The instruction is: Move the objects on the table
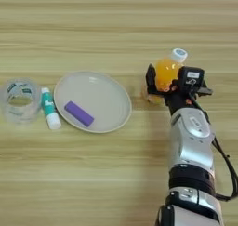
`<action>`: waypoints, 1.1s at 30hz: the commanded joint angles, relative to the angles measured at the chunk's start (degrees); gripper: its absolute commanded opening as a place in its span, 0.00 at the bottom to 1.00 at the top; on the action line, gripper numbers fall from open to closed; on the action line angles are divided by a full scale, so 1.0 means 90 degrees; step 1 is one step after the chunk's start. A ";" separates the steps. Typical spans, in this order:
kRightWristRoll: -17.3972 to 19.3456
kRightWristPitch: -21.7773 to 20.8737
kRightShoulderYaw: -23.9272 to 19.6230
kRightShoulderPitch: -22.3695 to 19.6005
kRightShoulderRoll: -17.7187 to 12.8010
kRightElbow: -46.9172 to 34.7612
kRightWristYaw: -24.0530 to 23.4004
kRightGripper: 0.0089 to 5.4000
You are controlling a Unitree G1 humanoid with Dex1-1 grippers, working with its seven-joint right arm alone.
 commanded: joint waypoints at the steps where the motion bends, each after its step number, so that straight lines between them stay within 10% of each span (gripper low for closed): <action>1: 0.0024 -0.0220 0.0040 -0.0573 -0.0349 -0.0129 0.0041 0.99; 12: 0.0087 -0.0303 0.0033 -0.0744 -0.0373 0.0179 0.0167 0.99; 33: 0.0138 -0.0288 0.0099 -0.0787 -0.0366 0.0200 0.0254 0.66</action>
